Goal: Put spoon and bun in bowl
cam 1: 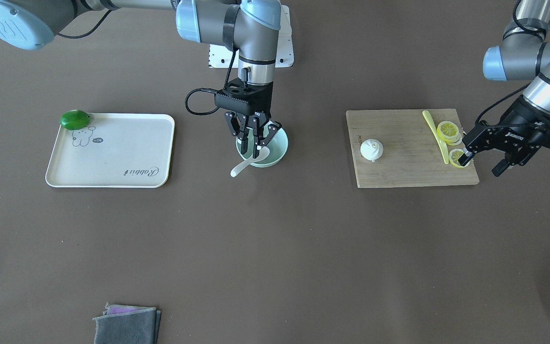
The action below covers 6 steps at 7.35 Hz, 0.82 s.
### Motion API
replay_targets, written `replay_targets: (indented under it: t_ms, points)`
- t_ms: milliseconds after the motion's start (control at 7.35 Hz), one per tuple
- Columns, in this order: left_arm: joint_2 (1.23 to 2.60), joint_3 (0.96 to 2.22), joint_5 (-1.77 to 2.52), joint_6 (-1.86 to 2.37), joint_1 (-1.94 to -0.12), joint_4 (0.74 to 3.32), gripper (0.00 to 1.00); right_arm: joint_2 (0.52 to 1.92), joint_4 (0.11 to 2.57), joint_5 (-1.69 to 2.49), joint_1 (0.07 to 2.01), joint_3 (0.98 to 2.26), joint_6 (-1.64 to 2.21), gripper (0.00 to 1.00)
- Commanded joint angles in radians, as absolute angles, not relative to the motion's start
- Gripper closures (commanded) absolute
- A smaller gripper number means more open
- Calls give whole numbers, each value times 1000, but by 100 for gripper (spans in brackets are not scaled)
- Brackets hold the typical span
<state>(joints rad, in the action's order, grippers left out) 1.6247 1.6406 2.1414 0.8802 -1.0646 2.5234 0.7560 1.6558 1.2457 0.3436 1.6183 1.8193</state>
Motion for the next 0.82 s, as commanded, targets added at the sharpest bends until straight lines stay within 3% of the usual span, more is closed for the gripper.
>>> replay_targets:
  t_ms: [0, 136, 680]
  points:
    - [1629, 1649, 2141, 906, -1040, 2523, 2, 877, 1661, 1253, 345, 1806, 1696, 0]
    - [1637, 1666, 2129, 967, -994, 2522, 2, 925, 1661, 1297, 379, 1883, 1595, 0]
    - [1644, 1695, 2025, 1031, -897, 2520, 2, 953, 1660, 1433, 477, 1917, 1502, 0]
